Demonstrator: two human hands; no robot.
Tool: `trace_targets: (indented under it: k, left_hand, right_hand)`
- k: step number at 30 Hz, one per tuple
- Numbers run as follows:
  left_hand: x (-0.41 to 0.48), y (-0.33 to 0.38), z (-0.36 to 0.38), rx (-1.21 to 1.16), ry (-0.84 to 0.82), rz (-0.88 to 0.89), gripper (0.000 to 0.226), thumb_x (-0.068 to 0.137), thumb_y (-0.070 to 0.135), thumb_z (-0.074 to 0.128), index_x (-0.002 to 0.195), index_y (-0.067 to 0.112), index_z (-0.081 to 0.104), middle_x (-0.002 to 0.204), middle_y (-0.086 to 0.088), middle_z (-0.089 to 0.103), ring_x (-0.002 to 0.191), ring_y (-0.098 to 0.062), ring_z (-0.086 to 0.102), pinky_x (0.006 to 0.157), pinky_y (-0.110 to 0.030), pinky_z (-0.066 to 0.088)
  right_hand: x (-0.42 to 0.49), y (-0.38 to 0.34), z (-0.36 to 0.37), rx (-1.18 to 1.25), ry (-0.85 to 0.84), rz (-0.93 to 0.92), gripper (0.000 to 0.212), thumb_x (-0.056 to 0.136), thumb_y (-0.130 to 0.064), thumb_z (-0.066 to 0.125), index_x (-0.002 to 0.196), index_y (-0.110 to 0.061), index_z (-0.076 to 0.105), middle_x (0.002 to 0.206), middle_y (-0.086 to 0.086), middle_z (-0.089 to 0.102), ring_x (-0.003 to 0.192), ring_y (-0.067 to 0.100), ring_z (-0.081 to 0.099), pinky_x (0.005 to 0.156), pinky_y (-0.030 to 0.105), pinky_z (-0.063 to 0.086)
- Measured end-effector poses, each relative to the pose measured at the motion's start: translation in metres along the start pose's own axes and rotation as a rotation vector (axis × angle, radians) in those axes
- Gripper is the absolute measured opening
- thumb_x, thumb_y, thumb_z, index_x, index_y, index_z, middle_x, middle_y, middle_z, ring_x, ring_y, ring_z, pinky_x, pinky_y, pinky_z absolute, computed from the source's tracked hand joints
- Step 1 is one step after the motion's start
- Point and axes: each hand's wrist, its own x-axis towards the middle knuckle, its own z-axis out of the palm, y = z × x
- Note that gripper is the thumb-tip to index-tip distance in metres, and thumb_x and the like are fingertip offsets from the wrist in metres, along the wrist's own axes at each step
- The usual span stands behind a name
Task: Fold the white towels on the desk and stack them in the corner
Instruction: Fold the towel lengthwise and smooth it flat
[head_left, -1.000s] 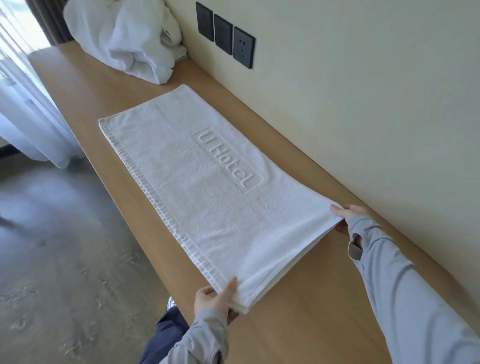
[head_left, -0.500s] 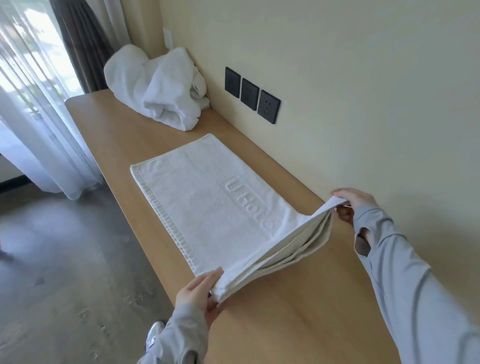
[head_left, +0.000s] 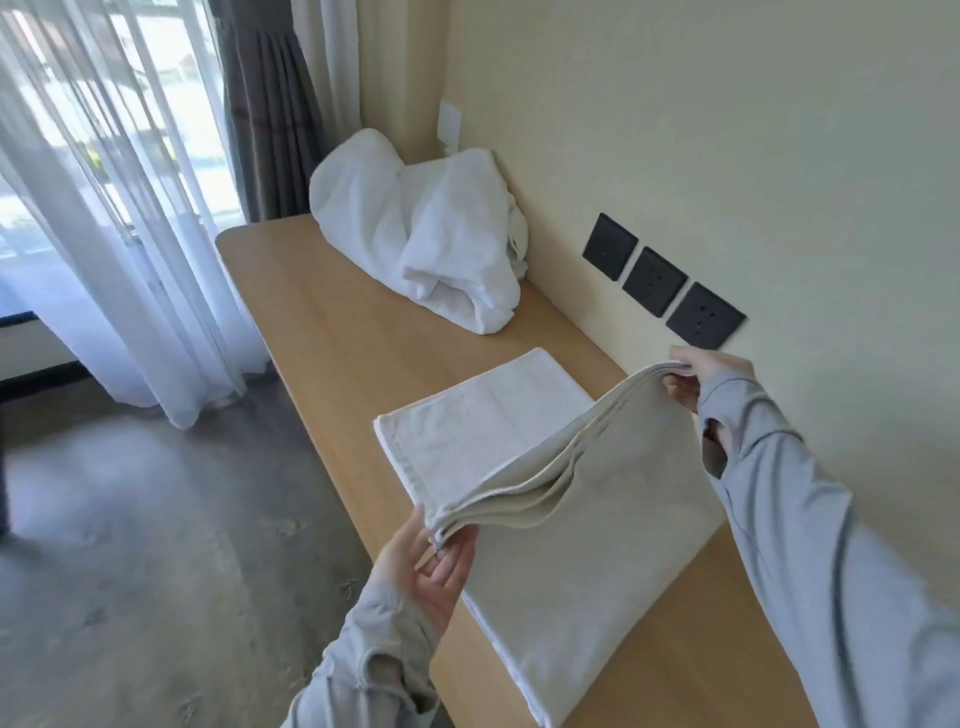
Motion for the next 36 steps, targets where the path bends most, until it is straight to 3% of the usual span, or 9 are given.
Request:
trace_targets:
  k: [3,5,8,12,15,18,23,27,36]
  left_hand:
    - [0.024,0.038,0.002,-0.086,-0.091,0.003,0.043,0.075,0.016,0.071,0.109,-0.008,0.058,0.105,-0.027,0.066,0.098,-0.035,0.067,0.082,-0.039,0.056]
    - [0.043,0.053,0.001,-0.052,-0.117,0.039,0.047,0.07,-0.001,0.067,0.115,-0.01,0.054,0.107,-0.027,0.065,0.103,-0.032,0.064,0.087,-0.038,0.053]
    - [0.076,0.068,0.004,0.164,-0.036,0.114,0.037,0.075,-0.021,0.056,0.11,-0.013,0.056,0.096,-0.025,0.069,0.087,-0.026,0.069,0.074,-0.03,0.057]
    - [0.111,0.085,0.012,0.542,0.324,0.303,0.01,0.077,0.008,0.074,0.074,0.004,0.065,0.04,-0.002,0.055,0.035,-0.015,0.05,0.043,-0.019,0.044]
    - [0.128,0.095,0.015,0.701,0.334,0.495,0.018,0.076,0.017,0.074,0.06,0.017,0.068,0.039,0.01,0.049,0.043,-0.012,0.039,0.053,-0.017,0.041]
    - [0.146,0.104,0.019,0.762,0.331,0.641,0.026,0.079,0.015,0.072,0.055,0.014,0.064,0.071,0.003,0.055,0.063,-0.012,0.05,0.06,-0.015,0.039]
    - [0.177,0.119,0.026,1.034,0.314,0.734,0.023,0.091,0.019,0.057,0.068,0.015,0.059,0.088,0.004,0.054,0.079,-0.01,0.051,0.077,-0.026,0.036]
    - [0.194,0.128,0.025,1.151,0.393,0.775,0.023,0.091,0.021,0.056,0.069,0.017,0.061,0.086,0.009,0.056,0.075,-0.004,0.052,0.066,-0.02,0.035]
    - [0.205,0.124,0.034,1.341,0.591,0.889,0.033,0.095,0.023,0.046,0.063,0.015,0.049,0.074,0.004,0.051,0.07,-0.02,0.047,0.066,-0.028,0.028]
  right_hand:
    - [0.012,0.005,0.047,0.066,-0.029,0.058,0.018,0.086,-0.001,0.053,0.068,0.002,0.053,0.044,0.015,0.058,0.029,0.019,0.054,0.035,0.023,0.049]
    - [0.022,0.013,0.072,0.101,-0.082,0.116,0.018,0.085,0.005,0.038,0.073,0.005,0.052,0.054,0.022,0.061,0.035,0.027,0.059,0.039,0.029,0.053]
    - [0.04,0.025,0.103,0.057,-0.124,0.139,0.023,0.079,0.02,0.029,0.078,0.011,0.051,0.045,0.021,0.06,0.039,0.029,0.062,0.041,0.031,0.055]
    - [0.067,0.042,0.126,-0.128,-0.145,0.065,0.021,0.078,0.021,0.054,0.072,0.001,0.056,0.052,0.017,0.063,0.039,0.021,0.063,0.047,0.025,0.056]
    - [0.093,0.051,0.133,-0.478,-0.052,-0.058,0.008,0.079,-0.004,0.068,0.075,-0.011,0.066,0.053,0.003,0.062,0.038,0.014,0.057,0.045,0.018,0.05]
    - [0.117,0.057,0.146,-0.732,-0.022,-0.226,0.018,0.082,-0.02,0.064,0.065,-0.018,0.06,0.056,0.0,0.052,0.056,0.021,0.045,0.059,0.02,0.038]
    - [0.153,0.075,0.17,-0.807,-0.137,-0.382,0.043,0.086,-0.018,0.063,0.053,-0.018,0.035,0.081,0.007,0.038,0.07,0.021,0.037,0.061,0.023,0.031]
    - [0.176,0.098,0.183,-0.812,-0.231,-0.328,0.039,0.089,-0.014,0.057,0.059,-0.015,0.031,0.059,-0.001,0.031,0.069,0.019,0.033,0.056,0.027,0.025]
    - [0.2,0.112,0.186,-0.946,-0.147,-0.41,0.039,0.094,-0.027,0.052,0.061,-0.015,0.036,0.056,0.002,0.039,0.068,0.025,0.04,0.059,0.03,0.024]
